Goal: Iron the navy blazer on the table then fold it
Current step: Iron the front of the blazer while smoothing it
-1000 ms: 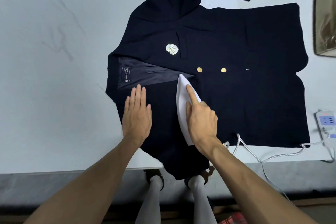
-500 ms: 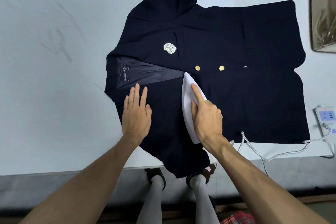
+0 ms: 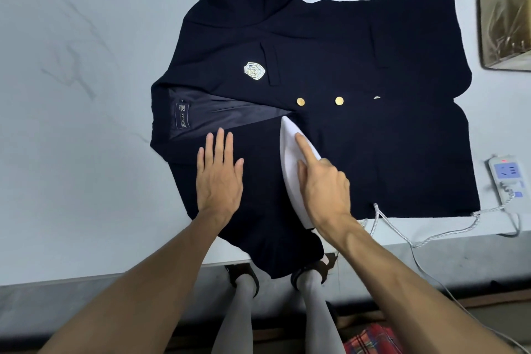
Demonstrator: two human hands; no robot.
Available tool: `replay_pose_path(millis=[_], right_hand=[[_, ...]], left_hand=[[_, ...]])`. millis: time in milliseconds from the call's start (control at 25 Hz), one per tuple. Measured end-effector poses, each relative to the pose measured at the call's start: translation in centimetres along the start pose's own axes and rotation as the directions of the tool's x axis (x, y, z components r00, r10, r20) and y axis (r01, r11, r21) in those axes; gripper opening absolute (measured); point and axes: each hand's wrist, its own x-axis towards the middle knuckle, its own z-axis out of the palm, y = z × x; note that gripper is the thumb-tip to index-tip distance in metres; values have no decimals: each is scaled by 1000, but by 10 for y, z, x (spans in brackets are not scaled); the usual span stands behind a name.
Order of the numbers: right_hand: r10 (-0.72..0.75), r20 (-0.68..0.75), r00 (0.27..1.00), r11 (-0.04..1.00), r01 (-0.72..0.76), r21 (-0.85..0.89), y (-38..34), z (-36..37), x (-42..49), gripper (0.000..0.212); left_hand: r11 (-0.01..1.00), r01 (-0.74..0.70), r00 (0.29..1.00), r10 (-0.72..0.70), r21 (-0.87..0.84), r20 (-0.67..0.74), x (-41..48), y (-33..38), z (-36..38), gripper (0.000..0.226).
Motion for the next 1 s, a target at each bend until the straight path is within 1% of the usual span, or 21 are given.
replay_pose_path(millis=[160,320,440,560,680,760,880,1000], right_hand=[[76,-46,996,995,-79,-57,37,-13,8,53],[108,-53,993,993,-110,-39,58,-20,15,52],[101,-13,995,995,-100,28,53,-29,11,52],[14,53,999,996,-19,82,22,-25,-2,53],[-52,116,992,998,49,33,-6,-5,-16,53],[-26,114,993,999,28,-15,-5,2,-13,53],[0,57,998,998,4,-56,15,-2,-7,52],[13,27,1000,999,-12,-45,44,-12,-3,52]], left_hand=[[1000,-3,1000,3,22,-3,1,2,0,57],[1000,-5,1000,5,18,-3,0,2,0,57],[1000,-3,1000,3,6,6,0,1,0,57],[1000,7,1000,-8,-17,-21,0,8,-5,56],[994,-36,999,32,-100,-42,-4,34,-7,61],[993,-23,1000,21,-112,-23,-5,44,-1,55],[998,6,1000,-5,-64,21,-4,43,7,62],[1000,4,1000,-4,-10,26,-3,45,8,66]])
